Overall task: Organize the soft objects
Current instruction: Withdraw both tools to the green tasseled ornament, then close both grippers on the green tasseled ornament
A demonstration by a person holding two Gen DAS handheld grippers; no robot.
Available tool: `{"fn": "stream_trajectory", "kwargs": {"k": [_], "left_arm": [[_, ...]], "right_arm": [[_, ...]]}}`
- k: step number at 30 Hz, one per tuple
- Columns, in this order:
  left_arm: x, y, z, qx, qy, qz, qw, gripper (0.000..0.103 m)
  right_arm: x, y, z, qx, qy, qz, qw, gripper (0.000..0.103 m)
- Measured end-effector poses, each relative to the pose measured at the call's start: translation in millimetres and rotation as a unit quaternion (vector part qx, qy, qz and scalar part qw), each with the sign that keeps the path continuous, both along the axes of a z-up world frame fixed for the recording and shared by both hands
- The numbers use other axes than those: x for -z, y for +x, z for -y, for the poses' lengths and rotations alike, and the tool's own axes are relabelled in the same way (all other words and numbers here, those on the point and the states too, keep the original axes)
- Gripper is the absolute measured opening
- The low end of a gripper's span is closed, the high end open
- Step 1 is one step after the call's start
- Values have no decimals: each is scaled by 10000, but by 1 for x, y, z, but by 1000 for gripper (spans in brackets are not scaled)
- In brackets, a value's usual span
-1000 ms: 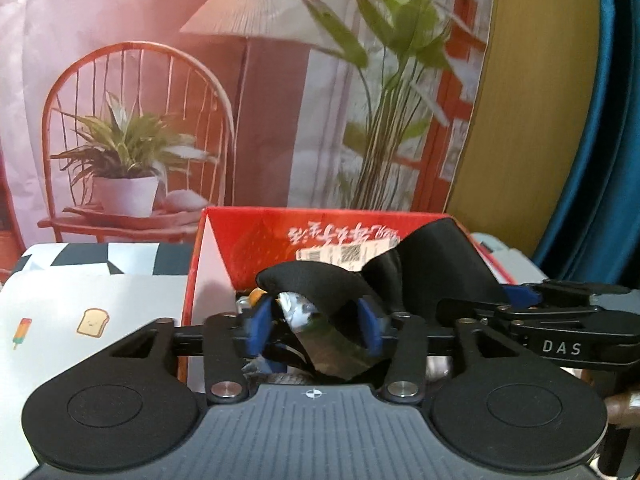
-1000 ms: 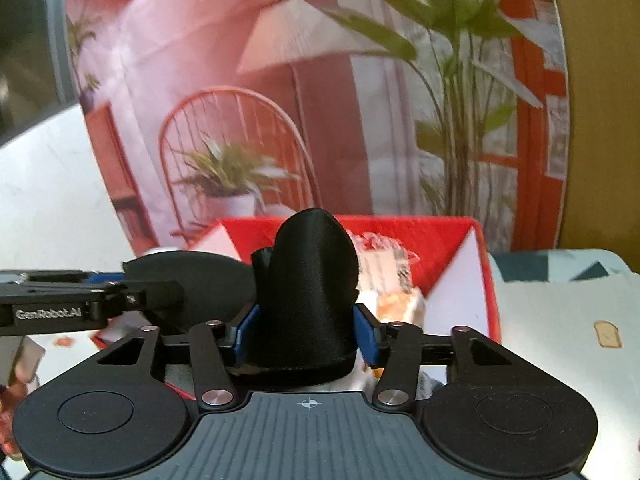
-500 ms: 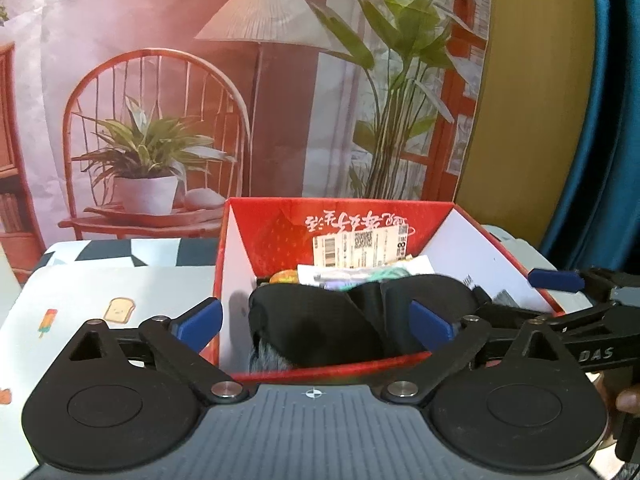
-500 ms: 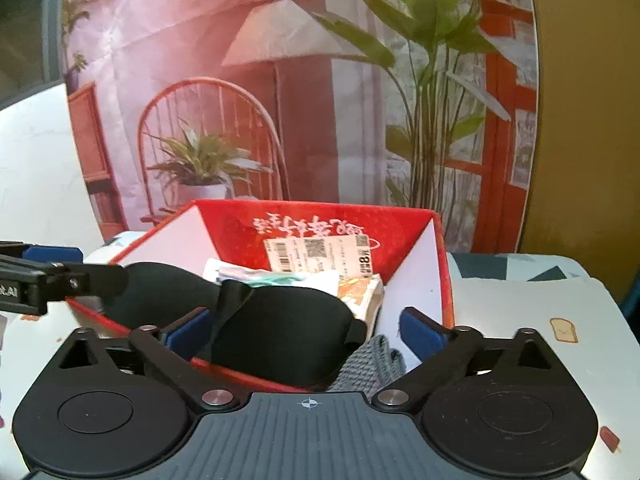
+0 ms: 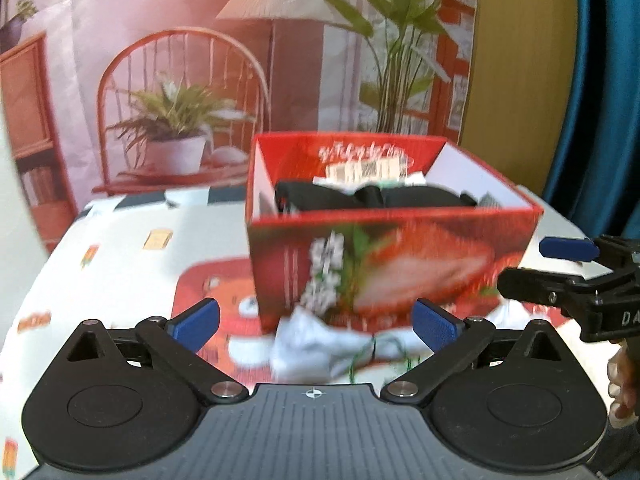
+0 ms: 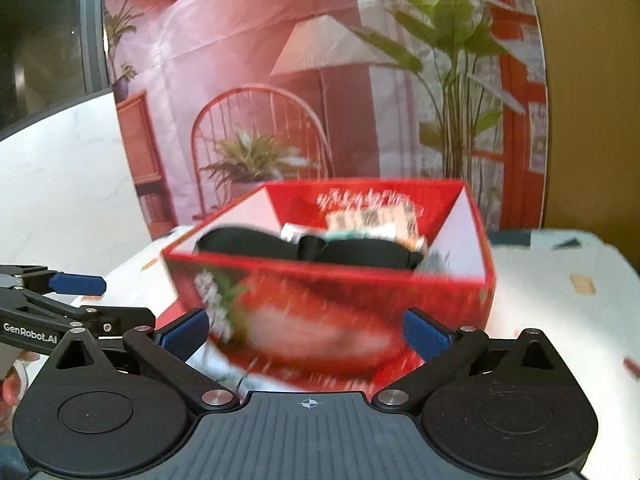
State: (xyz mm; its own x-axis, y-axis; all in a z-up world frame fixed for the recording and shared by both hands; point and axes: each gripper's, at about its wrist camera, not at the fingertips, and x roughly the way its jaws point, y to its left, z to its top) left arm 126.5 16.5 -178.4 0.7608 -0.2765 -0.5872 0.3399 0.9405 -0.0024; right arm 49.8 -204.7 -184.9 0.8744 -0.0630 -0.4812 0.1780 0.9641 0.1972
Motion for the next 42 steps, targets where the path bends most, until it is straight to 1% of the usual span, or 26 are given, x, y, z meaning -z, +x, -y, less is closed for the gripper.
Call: {"fn": "stream_trajectory", "kwargs": {"k": [3, 8, 11, 18, 22, 28, 35, 40, 42], "left_arm": [[16, -11, -5, -104, -49, -198, 9997, 103], [37, -23, -11, -94, -224, -501, 9984, 103], [44, -26, -10, -101, -154, -602, 9980, 103], [58, -23, -12, -152, -182, -870, 9959, 103], [62, -22, -14, -141, -278, -983, 9947, 103], [66, -21, -17, -132, -444, -1070, 9932, 103], [67, -20, -17, -105, -614, -1101, 9920, 102], [65, -21, -19, -131, -757, -1075, 9912, 100], [65, -21, -19, -132, -765, -1057, 9914, 96]], "right_arm": [[14, -10, -11, -79, 17, -228, 9997, 102], [40, -24, -26, -117, 43, -614, 9980, 102], [51, -29, -34, -235, 25, -807, 9965, 102], [67, -20, -50, -534, -153, -1167, 9916, 102], [77, -17, -49, -523, -86, -1347, 9895, 102], [86, -14, -41, -432, 17, -1481, 9880, 103], [86, -11, -48, -456, -262, -1577, 9861, 103], [87, -8, -50, -460, -326, -1650, 9847, 103], [87, -8, -50, -465, -334, -1657, 9845, 103]]}}
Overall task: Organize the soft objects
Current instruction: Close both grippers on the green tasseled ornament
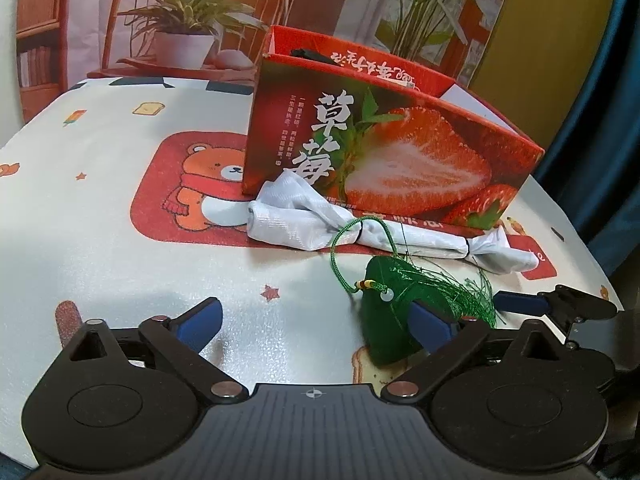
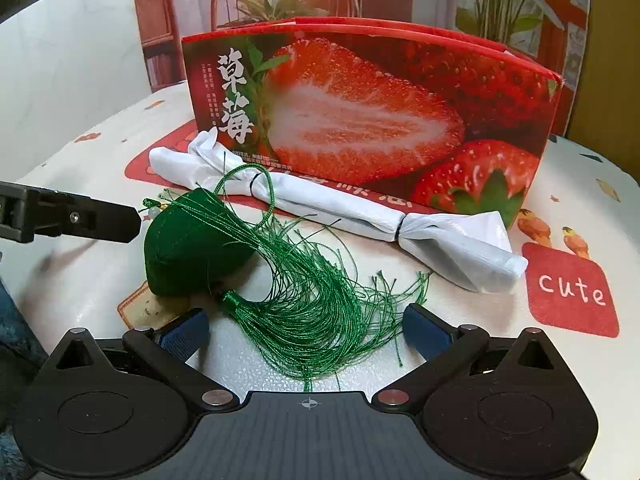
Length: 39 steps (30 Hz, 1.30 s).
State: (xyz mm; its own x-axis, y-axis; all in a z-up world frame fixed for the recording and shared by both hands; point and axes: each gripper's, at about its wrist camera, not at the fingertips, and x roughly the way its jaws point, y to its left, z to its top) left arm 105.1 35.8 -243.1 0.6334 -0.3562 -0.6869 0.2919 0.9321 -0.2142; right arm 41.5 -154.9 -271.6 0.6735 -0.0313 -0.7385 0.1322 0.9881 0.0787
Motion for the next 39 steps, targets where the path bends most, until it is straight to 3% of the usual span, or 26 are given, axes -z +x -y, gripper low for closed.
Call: {"fn": "stream_trajectory", "kwargs": {"k": [3, 15, 25, 29, 39], "left_arm": [[-1, 0, 0, 63, -72, 21, 10000, 87], [1, 11, 21, 785, -407, 4, 9961, 53], [11, 20, 21, 705, -771, -190, 9943, 52], [13, 19, 16, 691, -859, -265, 9936, 48], [19, 24, 16, 711, -995, -396, 9917, 46]], "right_arm": [[1, 0, -5, -108, -220, -84, 9997, 103], [1, 0, -5, -132, -114, -20, 9998, 103], [-2, 3, -10, -437, -13, 104, 9990, 99], [-4, 3, -8, -465, 44, 191, 9987, 88], [-4, 15, -10, -792, 49, 328, 9963, 78]]}}
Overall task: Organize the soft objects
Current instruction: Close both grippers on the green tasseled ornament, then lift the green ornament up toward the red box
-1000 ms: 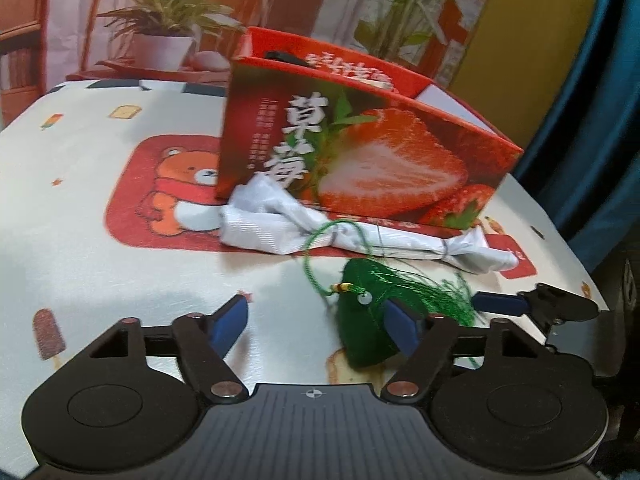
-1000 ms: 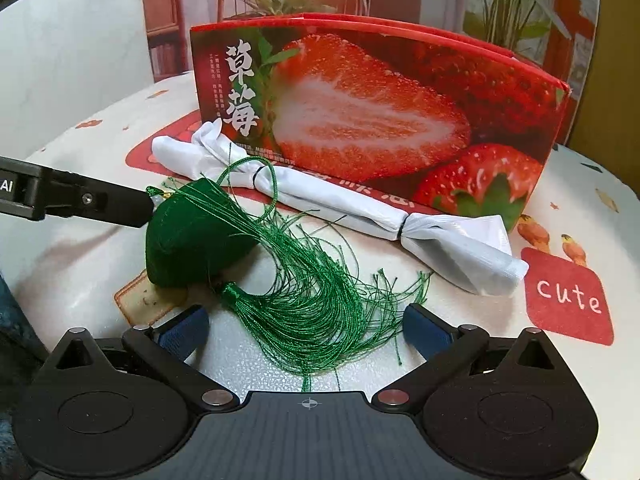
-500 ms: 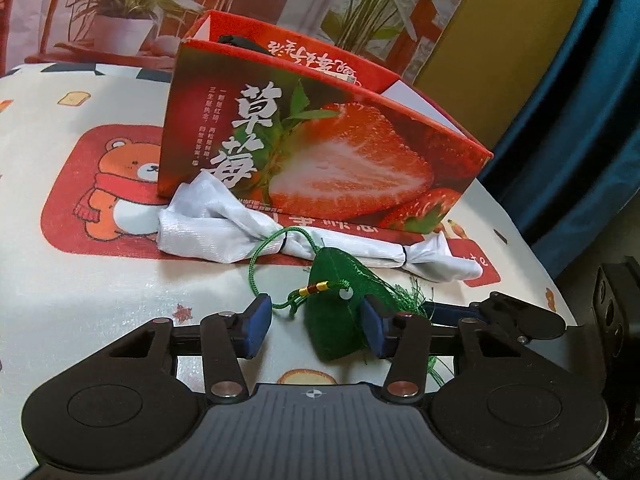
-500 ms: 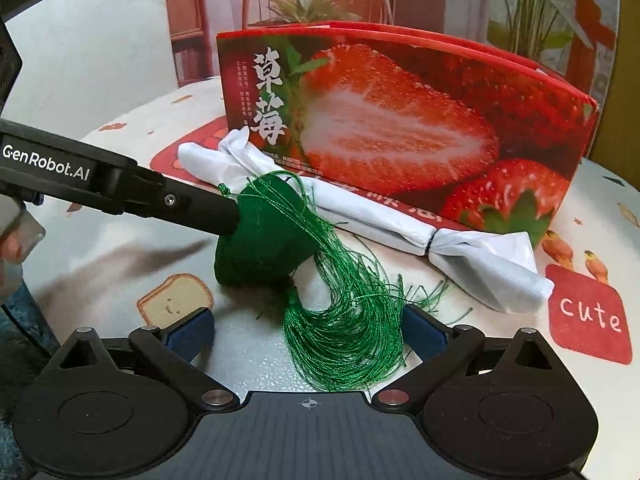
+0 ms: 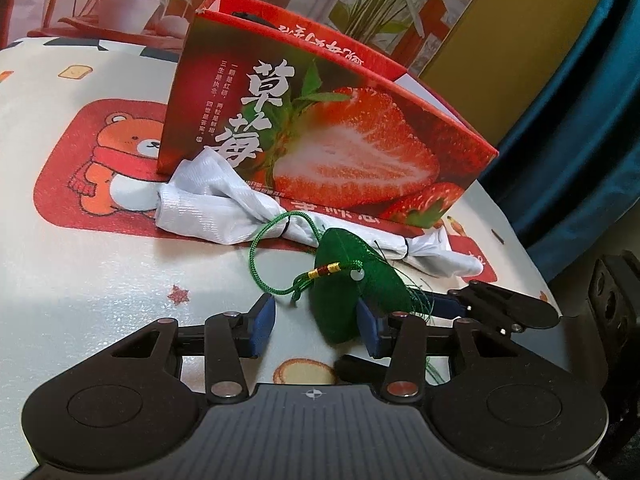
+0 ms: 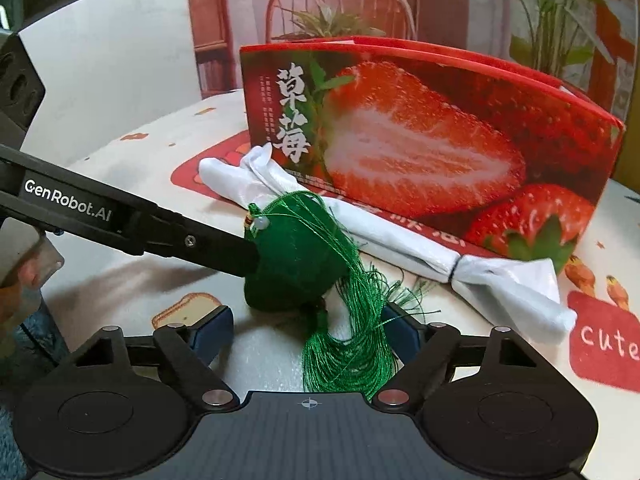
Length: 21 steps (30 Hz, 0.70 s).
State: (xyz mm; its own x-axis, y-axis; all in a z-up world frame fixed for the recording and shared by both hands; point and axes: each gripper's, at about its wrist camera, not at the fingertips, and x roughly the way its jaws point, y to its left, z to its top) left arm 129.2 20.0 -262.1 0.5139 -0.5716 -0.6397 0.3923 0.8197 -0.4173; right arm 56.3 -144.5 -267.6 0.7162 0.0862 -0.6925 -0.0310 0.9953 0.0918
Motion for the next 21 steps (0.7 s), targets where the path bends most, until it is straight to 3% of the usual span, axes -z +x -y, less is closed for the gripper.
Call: {"fn": "stream_trajectory", "kwargs": {"k": [6, 15, 21], "left_arm": [[-11, 3, -1, 54, -354, 70, 9993, 46], [-3, 21, 17, 264, -438, -170, 9985, 46], [-12, 24, 22, 258, -417, -109, 9987, 46]], "right_arm": [[-3, 3, 5, -9, 99, 125, 9999, 68], [-11, 6, 5, -155, 122, 364, 9991, 56], [-17, 10, 4, -123, 77, 385, 9992, 47]]}}
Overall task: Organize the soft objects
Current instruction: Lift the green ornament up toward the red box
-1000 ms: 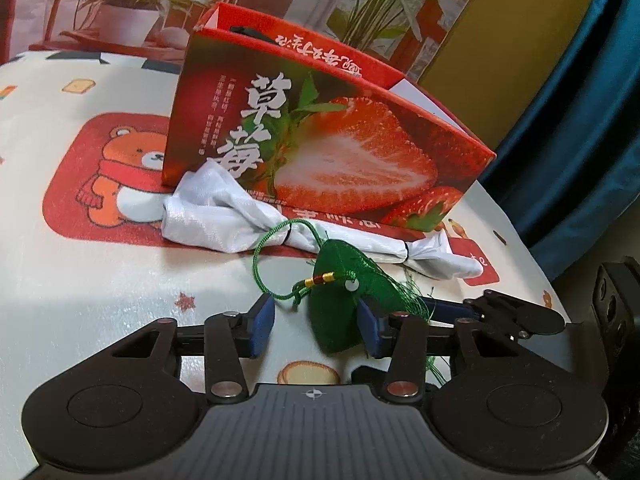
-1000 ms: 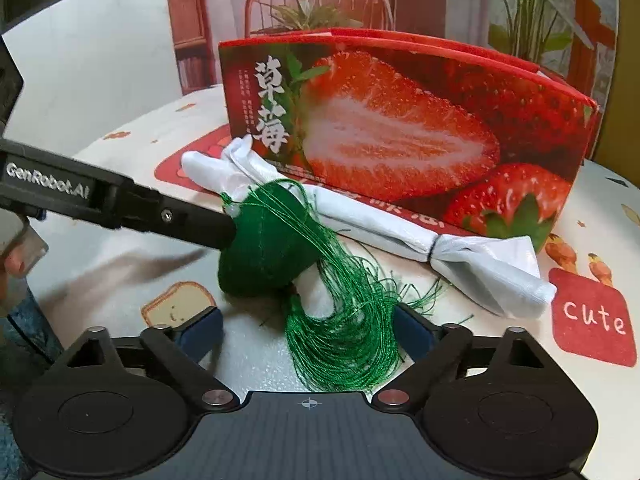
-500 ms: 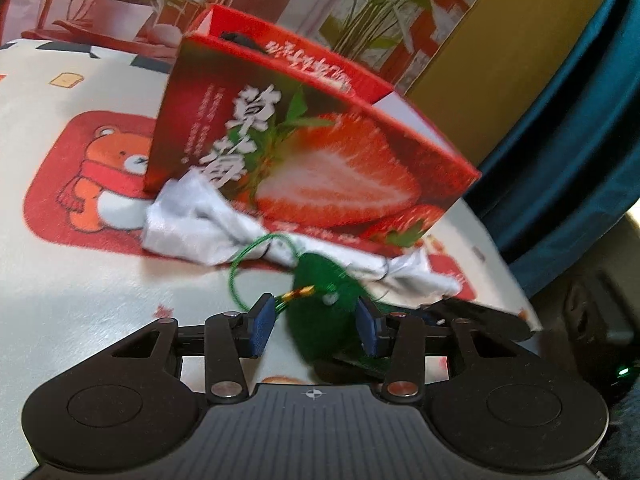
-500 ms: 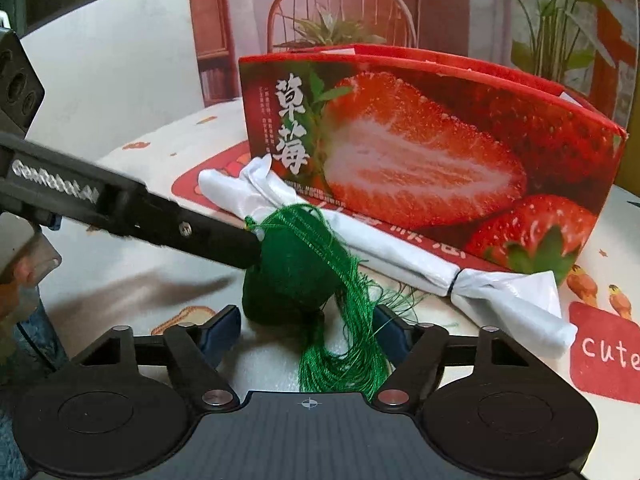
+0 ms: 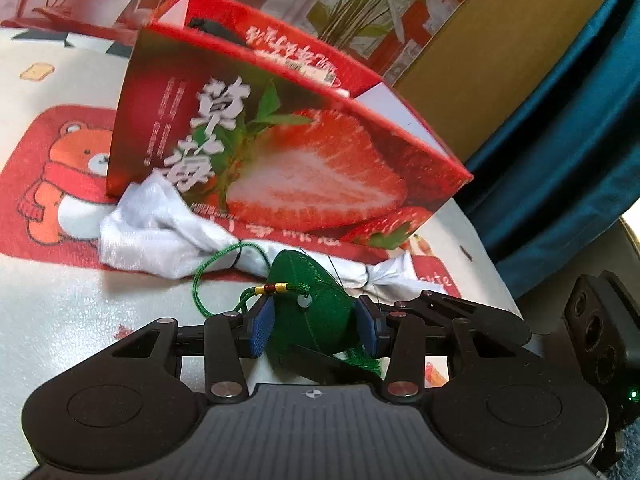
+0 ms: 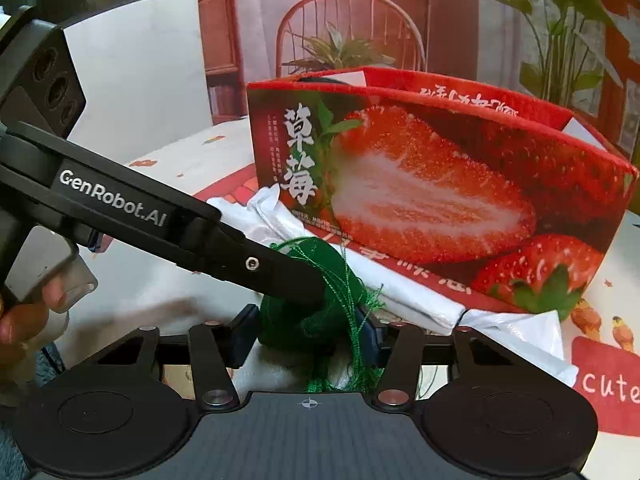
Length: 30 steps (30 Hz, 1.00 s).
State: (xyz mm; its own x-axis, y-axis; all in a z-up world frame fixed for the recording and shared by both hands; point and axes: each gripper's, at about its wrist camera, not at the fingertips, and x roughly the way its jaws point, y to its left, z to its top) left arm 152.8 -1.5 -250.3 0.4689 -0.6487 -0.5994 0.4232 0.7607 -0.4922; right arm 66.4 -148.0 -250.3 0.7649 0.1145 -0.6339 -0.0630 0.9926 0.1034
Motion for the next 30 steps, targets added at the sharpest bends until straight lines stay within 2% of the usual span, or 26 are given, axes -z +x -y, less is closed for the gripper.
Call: {"fn": "stream_trajectory", "kwargs": {"k": [9, 18, 24, 30], "left_arm": [[-53, -8, 3, -21, -173, 599, 9980, 46], [-119, -9, 14, -46, -232, 1339, 9907, 46], [-158, 3, 20, -113, -231, 1805, 9832, 46], [-192, 31, 25, -302, -287, 2160, 9755, 46]], "right_arm": [[-44, -8, 2, -69, -123, 591, 9982, 47], [-109, -5, 13, -185, -432, 1183, 9919, 47], [-152, 10, 28, -357, -683, 1528, 9853, 47], [-184, 41, 41, -499, -911, 1753, 9790, 46]]}}
